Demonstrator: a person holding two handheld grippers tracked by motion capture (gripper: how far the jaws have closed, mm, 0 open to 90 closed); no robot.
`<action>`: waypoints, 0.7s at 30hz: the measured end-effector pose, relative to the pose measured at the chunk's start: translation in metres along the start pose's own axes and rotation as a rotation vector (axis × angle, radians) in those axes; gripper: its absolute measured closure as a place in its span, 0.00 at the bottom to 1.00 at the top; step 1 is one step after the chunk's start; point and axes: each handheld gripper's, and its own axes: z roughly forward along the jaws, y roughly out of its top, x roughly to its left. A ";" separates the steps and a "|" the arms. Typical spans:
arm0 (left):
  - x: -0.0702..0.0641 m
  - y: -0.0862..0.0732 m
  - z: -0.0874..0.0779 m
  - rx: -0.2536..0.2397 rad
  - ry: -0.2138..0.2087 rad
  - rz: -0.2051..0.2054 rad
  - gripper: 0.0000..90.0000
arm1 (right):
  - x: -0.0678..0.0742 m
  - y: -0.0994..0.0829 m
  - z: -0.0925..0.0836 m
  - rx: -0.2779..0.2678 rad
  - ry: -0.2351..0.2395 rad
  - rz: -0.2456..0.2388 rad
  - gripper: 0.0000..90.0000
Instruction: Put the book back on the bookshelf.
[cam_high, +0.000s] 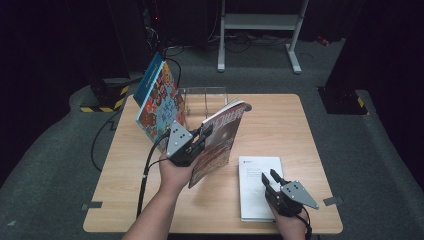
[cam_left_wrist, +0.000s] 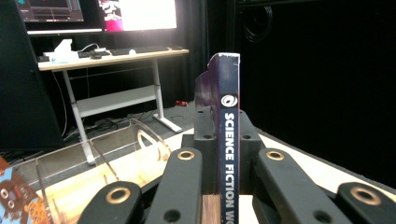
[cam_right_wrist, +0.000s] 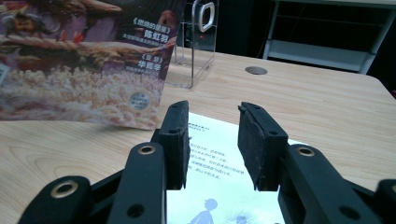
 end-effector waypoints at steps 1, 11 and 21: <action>0.000 0.000 0.002 0.000 -0.003 0.001 0.93 | 0.000 0.000 0.000 0.000 -0.002 0.001 0.71; 0.005 -0.010 0.001 -0.029 -0.015 -0.022 0.93 | -0.002 -0.001 -0.001 -0.003 -0.002 0.007 0.71; 0.018 -0.028 -0.025 -0.029 -0.035 -0.031 0.93 | 0.000 -0.003 -0.001 0.000 -0.020 -0.008 0.71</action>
